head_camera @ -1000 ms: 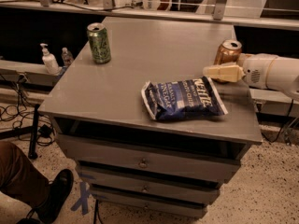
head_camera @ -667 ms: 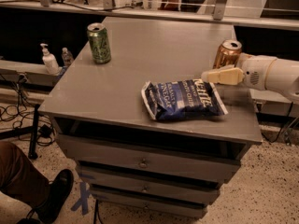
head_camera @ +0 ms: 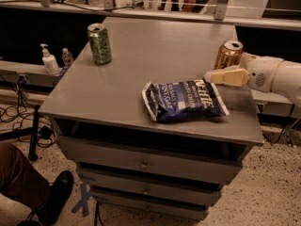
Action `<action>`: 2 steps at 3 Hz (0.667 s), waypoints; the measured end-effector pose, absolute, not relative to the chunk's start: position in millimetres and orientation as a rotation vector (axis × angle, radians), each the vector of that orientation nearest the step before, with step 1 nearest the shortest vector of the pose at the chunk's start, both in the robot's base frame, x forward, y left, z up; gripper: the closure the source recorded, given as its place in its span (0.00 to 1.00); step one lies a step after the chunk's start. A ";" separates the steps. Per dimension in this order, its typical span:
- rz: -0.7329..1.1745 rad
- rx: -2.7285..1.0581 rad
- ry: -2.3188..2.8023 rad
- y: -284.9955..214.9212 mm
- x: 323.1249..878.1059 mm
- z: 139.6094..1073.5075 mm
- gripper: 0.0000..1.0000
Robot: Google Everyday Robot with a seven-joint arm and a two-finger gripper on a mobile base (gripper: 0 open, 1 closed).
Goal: Move orange can near blue chip bag
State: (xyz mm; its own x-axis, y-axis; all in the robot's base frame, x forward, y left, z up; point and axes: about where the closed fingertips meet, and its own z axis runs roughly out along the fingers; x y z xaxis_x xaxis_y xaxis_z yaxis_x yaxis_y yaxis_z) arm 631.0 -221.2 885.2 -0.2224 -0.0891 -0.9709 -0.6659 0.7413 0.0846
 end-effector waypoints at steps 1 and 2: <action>0.619 -0.619 1.681 -217.7 625.9 903.1 0.00; 0.636 -0.624 1.647 -217.1 618.2 915.0 0.00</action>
Offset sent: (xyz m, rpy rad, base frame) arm -0.0235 -0.0022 0.0437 0.0647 -0.0958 0.0540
